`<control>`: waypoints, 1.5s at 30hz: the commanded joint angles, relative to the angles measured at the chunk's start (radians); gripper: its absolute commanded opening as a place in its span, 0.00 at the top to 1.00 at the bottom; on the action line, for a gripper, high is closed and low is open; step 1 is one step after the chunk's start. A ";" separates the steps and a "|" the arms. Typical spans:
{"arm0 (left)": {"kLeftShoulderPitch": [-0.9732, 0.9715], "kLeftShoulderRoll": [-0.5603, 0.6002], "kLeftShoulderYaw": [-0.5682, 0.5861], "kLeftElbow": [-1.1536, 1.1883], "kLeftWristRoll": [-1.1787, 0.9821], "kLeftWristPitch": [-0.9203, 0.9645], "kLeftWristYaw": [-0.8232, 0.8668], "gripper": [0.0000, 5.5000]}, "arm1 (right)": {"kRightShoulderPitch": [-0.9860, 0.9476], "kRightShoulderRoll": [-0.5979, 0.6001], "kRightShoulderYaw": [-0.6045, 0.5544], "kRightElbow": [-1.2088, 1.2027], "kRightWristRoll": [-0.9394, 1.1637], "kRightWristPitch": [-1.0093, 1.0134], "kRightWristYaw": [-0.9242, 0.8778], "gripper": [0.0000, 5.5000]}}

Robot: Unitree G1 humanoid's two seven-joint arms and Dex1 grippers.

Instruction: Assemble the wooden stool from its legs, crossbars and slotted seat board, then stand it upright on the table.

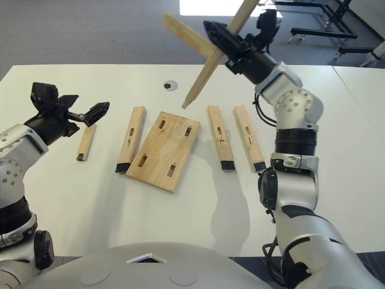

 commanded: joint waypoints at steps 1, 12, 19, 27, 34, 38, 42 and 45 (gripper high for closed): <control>0.066 -0.026 -0.041 0.011 0.005 -0.021 0.013 0.02 | 0.029 0.028 0.070 0.013 -0.098 -0.087 0.084 0.63; 0.172 -0.032 -0.107 0.037 0.039 -0.112 0.013 0.02 | 0.182 0.000 0.154 -0.041 -0.333 -0.278 0.136 0.63; 0.180 -0.032 -0.133 0.057 0.045 -0.144 0.017 0.02 | 0.143 0.061 0.056 0.015 -0.245 -0.270 0.135 0.63; 0.188 -0.030 -0.141 0.077 0.051 -0.161 0.013 0.02 | 0.119 0.068 0.017 0.089 -0.202 -0.270 0.231 0.63; 0.190 -0.024 -0.155 0.100 0.059 -0.174 -0.001 0.02 | 0.084 0.091 0.006 0.259 -0.233 -0.362 0.305 0.63; 0.195 -0.024 -0.159 0.102 0.063 -0.177 -0.006 0.02 | 0.058 0.097 -0.011 0.294 -0.228 -0.385 0.318 0.63; 0.200 -0.028 -0.160 0.098 0.060 -0.175 -0.005 0.02 | 0.025 0.087 -0.028 0.293 -0.218 -0.363 0.335 0.63; 0.207 -0.037 -0.165 0.091 0.060 -0.175 0.002 0.02 | 0.025 0.085 -0.025 0.300 -0.229 -0.358 0.351 0.63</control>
